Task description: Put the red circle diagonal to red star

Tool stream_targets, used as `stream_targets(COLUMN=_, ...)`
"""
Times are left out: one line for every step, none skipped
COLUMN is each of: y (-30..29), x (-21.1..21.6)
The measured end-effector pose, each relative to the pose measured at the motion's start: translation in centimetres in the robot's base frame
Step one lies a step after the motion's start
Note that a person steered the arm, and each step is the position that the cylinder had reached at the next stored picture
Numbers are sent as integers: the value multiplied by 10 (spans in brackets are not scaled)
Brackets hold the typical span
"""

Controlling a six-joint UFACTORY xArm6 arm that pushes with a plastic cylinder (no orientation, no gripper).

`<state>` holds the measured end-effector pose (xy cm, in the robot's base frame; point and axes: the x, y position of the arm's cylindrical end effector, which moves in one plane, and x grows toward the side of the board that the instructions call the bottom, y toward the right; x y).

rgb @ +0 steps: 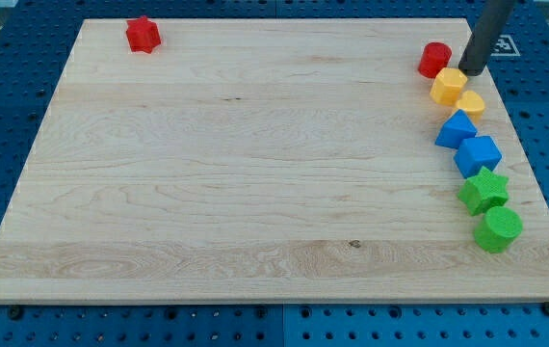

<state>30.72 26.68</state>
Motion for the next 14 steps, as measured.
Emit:
stream_targets(y=-8, x=-1)
stream_targets(y=-8, x=-1)
stream_targets(y=-8, x=-1)
stream_targets(y=-13, x=-1)
stream_targets(y=-22, x=-1)
stream_targets(y=-25, x=-1)
stream_targets(y=-34, x=-1)
stream_targets(y=-37, x=-1)
stream_targets(y=-37, x=-2)
stream_targets(y=-37, x=-2)
stream_targets(y=-41, x=-2)
stream_targets(y=-44, x=-3)
stream_targets(y=-46, x=-17)
stream_targets(y=-46, x=-29)
